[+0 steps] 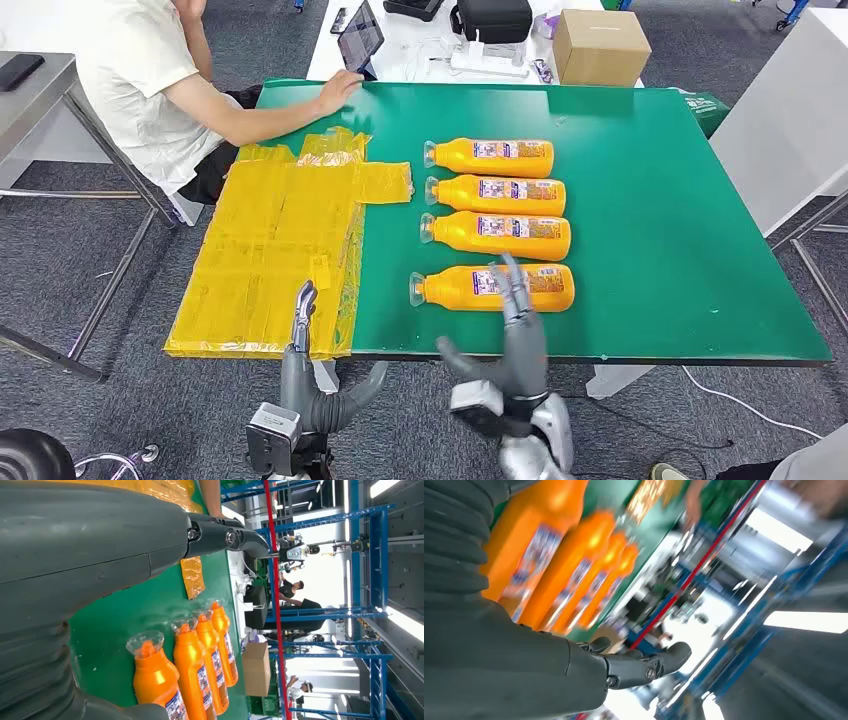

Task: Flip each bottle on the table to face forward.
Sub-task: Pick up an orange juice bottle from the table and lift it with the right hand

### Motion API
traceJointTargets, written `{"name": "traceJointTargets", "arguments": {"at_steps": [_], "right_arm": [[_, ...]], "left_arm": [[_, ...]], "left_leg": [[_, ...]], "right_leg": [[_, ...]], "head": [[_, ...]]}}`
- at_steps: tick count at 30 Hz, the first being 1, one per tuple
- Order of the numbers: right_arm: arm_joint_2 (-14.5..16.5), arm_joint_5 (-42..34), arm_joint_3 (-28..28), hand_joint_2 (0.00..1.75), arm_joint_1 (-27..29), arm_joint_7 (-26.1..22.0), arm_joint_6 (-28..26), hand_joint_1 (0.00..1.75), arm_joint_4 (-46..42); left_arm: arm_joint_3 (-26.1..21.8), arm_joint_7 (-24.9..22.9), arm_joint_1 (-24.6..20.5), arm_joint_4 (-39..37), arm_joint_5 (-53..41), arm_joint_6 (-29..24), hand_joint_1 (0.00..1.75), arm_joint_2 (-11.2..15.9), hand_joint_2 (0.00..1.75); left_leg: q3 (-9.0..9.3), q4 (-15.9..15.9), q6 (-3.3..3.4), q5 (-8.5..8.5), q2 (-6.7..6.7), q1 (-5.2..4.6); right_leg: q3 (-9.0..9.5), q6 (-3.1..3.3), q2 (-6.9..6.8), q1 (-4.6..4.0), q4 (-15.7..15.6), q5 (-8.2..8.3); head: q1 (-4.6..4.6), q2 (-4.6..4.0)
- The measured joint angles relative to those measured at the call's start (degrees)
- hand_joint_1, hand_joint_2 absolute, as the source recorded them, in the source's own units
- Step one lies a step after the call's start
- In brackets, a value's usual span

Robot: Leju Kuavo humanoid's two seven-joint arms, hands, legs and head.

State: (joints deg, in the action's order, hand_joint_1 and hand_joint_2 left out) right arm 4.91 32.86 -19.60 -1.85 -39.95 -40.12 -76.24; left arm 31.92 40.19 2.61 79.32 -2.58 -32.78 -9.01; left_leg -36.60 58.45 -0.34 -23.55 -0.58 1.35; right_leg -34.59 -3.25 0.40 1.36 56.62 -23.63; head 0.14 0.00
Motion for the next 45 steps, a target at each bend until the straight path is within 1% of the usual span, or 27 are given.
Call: {"name": "traceJointTargets", "arguments": {"at_steps": [2, 6, 10, 13, 17, 22, 26, 31, 33, 36, 40, 45], "right_arm": [[-0.1, 2.9, 1.7, 1.75, -0.6, 0.4, 0.0, 0.00, 1.1], [-0.7, 13.0, 7.6, 1.75, -3.1, 2.2, 0.0, 0.00, 6.3], [-1.3, 21.9, 12.4, 1.75, -5.6, 3.7, 0.0, 0.00, 10.0], [-1.9, 26.0, 14.6, 1.75, -7.0, 5.7, -0.1, 0.00, 12.1], [-3.0, 28.3, 15.0, 1.75, -8.3, 8.0, -0.1, 0.00, 14.2], [-3.7, 28.8, 15.1, 1.75, -9.0, 8.5, -0.1, 0.00, 15.8], [-3.9, 28.3, 15.3, 1.75, -9.4, 8.3, -0.1, 0.00, 16.6], [-3.6, 25.4, 15.2, 1.75, -10.2, 6.3, -0.1, 0.00, 17.8], [-3.4, 27.0, 14.8, 1.75, -10.6, 7.8, -0.1, 0.00, 18.6], [-3.8, 31.0, 13.4, 1.75, -11.1, 12.1, -0.1, 0.00, 20.4], [-5.3, 36.4, 11.9, 1.75, -11.7, 17.7, -0.1, 0.00, 22.4], [-7.1, 41.9, 11.4, 1.75, -13.1, 21.8, -0.1, 0.00, 23.5]], "left_arm": [[0.0, 0.0, 0.0, 0.0, 0.2, 0.2, 0.00, 0.0, 1.75], [-0.2, 0.0, -0.1, 0.0, 1.3, 2.4, 0.00, 0.0, 1.75], [-0.3, 0.0, -0.2, -0.1, 2.1, 3.5, 0.00, 0.0, 1.75], [-0.3, 0.0, -0.2, -0.4, 2.6, 3.6, 0.00, -0.1, 1.75], [-0.4, 0.0, -0.2, -0.6, 2.6, 3.7, 0.00, -0.2, 1.75], [-0.4, 0.0, -0.2, -0.7, 2.7, 4.0, 0.00, -0.2, 1.75], [-0.4, 0.0, -0.2, -0.8, 2.7, 4.0, 0.00, -0.2, 1.75], [-0.3, 0.0, -0.3, -0.9, 2.6, 3.7, 0.00, -0.3, 1.75], [-0.2, 0.0, -0.5, -0.9, 2.6, 3.7, 0.00, -0.4, 1.75], [-0.2, 0.0, -0.7, -1.0, 2.5, 3.7, 0.00, -0.5, 1.75], [-0.2, 0.0, -0.8, -1.3, 2.5, 4.0, 0.00, -0.6, 1.75], [-0.2, 0.0, -0.9, -1.7, 2.5, 4.2, 0.00, -0.7, 1.75]], "left_leg": [[0.00, 0.0, 0.00, 0.00, 0.01, 0.00], [0.00, 0.0, 0.00, 0.00, -0.01, 0.00], [0.00, 0.0, 0.00, 0.00, 0.00, 0.00], [-0.01, 0.0, 0.00, 0.00, -0.01, 0.00], [-0.01, 0.0, 0.00, 0.00, 0.00, 0.00], [-0.01, 0.0, 0.00, 0.00, -0.01, 0.00], [-0.01, 0.0, 0.00, 0.00, -0.01, 0.00], [-0.01, 0.0, 0.00, 0.00, -0.01, 0.00], [-0.01, 0.0, 0.00, 0.00, -0.01, 0.00], [-0.01, 0.0, 0.00, 0.00, -0.01, 0.00], [-0.03, 0.0, 0.00, 0.00, -0.02, 0.00], [-0.03, 0.0, 0.00, 0.00, -0.02, -0.01]], "right_leg": [[0.00, 0.00, 0.00, 0.00, 0.0, 0.00], [0.01, 0.00, -0.01, 0.00, 0.0, 0.01], [0.00, 0.00, 0.00, 0.00, 0.0, 0.01], [0.00, -0.01, 0.00, 0.00, 0.0, 0.00], [0.00, -0.01, 0.00, 0.00, 0.0, 0.00], [0.00, 0.00, 0.00, -0.01, 0.0, 0.00], [0.00, -0.01, 0.00, -0.01, 0.0, 0.00], [0.01, 0.00, 0.00, 0.00, 0.0, 0.00], [0.01, 0.00, 0.00, -0.01, 0.0, 0.00], [0.01, -0.01, 0.00, -0.01, 0.0, 0.00], [0.01, -0.01, -0.01, 0.00, 0.0, 0.00], [0.00, -0.01, 0.00, 0.00, 0.0, 0.01]], "head": [[0.00, 0.00], [-0.01, 0.00], [0.00, 0.00], [-0.01, 0.00], [-0.01, 0.00], [-0.01, 0.00], [-0.01, 0.00], [-0.01, 0.00], [-0.01, 0.00], [-0.01, 0.00], [-0.02, 0.00], [-0.01, 0.00]]}}
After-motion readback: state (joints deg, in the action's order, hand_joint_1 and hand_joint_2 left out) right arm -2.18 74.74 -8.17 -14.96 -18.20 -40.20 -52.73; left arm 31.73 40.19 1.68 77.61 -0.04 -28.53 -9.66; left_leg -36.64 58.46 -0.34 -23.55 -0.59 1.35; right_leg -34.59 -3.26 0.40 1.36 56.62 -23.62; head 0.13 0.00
